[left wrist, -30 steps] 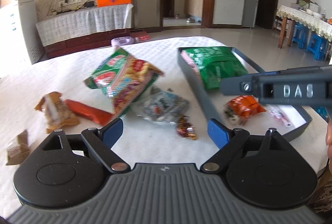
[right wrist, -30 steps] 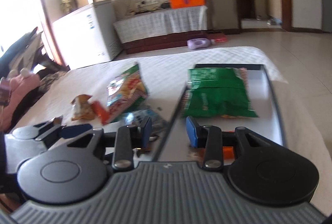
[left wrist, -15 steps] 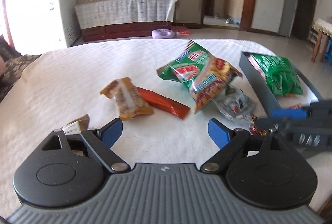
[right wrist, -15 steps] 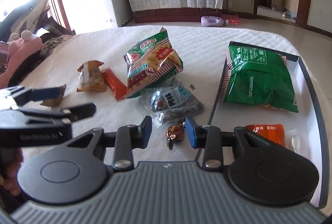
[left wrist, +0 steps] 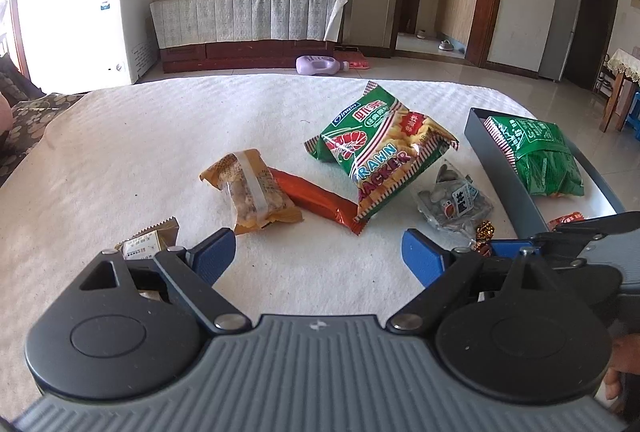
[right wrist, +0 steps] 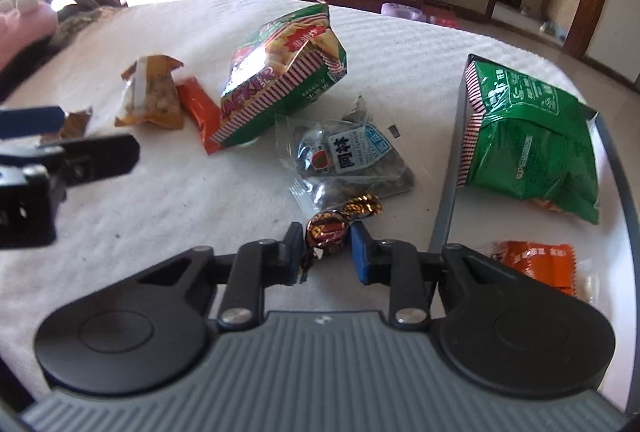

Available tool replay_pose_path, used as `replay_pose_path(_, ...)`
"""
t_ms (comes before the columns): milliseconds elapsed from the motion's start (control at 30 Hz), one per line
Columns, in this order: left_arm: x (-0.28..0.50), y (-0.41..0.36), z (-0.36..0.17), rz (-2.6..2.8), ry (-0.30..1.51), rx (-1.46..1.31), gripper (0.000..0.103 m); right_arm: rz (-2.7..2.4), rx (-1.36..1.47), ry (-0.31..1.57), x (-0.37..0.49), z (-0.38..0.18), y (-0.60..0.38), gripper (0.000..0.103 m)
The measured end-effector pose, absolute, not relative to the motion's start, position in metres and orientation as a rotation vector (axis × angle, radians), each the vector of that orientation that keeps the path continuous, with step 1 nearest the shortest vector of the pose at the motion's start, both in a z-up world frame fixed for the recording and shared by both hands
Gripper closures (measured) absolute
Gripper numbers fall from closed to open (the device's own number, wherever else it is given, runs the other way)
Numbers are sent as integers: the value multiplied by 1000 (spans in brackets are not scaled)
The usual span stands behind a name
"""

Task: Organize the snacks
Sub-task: 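Grasp the brown chocolate with the right tool while the left tool reaches the cake packet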

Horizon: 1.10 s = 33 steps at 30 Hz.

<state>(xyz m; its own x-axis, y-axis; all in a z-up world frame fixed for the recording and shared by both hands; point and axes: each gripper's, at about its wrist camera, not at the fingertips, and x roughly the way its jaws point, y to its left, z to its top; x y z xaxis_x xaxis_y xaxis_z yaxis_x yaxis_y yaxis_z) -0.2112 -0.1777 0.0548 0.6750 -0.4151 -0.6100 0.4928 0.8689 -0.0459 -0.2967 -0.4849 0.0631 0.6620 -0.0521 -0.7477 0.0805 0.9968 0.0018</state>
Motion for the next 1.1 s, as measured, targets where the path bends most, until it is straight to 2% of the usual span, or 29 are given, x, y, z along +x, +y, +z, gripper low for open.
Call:
replay_pose_path(267,-210,-175,55,-465,638,135,10,58,114,811,-321,75,-479,76)
replay_pose_path(500,-186,-136,48,-216,641,80,10,83,81,862,-323,67,-470,76)
replay_pose_path(1100,-143,-113,8,-143,748,0,11,98,81,860,-327,67,-471,76)
